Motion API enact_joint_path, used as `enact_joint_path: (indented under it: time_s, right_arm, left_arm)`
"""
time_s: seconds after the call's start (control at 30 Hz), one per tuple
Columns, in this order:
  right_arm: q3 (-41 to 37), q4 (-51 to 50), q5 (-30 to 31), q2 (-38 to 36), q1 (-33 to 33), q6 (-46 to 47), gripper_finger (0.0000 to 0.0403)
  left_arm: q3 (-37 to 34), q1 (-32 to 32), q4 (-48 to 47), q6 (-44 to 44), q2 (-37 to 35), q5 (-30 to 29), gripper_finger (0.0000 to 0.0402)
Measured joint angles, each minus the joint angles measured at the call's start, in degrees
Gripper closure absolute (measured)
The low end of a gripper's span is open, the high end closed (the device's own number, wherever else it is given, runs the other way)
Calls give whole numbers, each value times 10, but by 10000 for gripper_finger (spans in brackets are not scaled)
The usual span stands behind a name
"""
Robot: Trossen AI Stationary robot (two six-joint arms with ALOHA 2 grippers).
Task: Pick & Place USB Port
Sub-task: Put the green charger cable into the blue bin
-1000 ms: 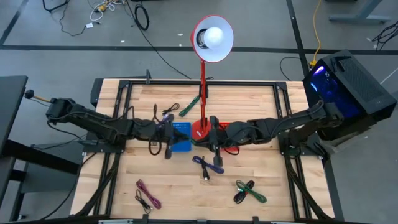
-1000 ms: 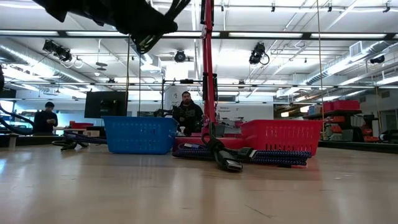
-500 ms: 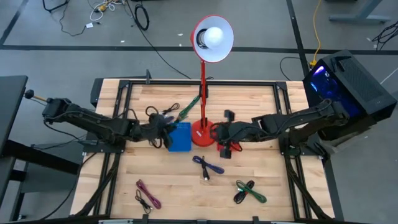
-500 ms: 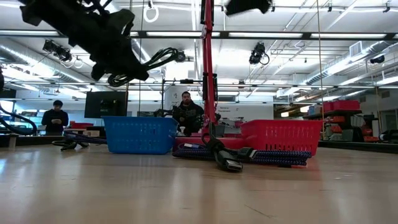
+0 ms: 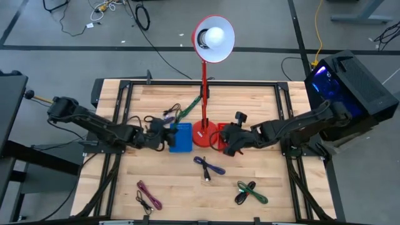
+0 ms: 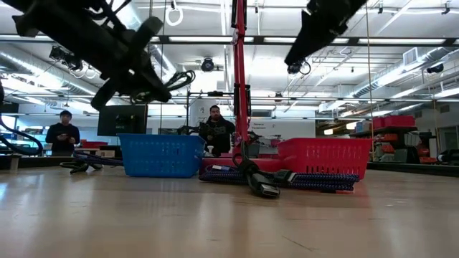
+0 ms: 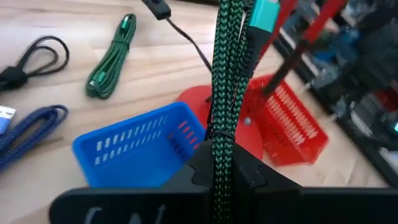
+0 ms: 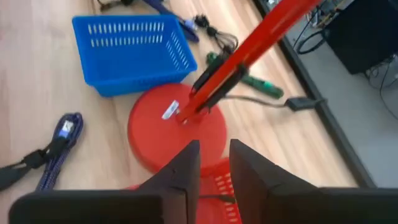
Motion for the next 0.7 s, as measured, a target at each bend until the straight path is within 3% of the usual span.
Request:
enact_joint_path:
  time_s: [0.27,0.6,0.7]
  right_arm:
    - [-37,60,27,0,26,7,317]
    - [-37,72,69,0,44,1,317]
    - [-37,73,71,0,44,1,317]
  left_arm:
    - [-1,8,37,-100,86,-9,383]
    - [-1,8,78,-129,146,22,383]
    - [0,10,81,-114,145,35,361]
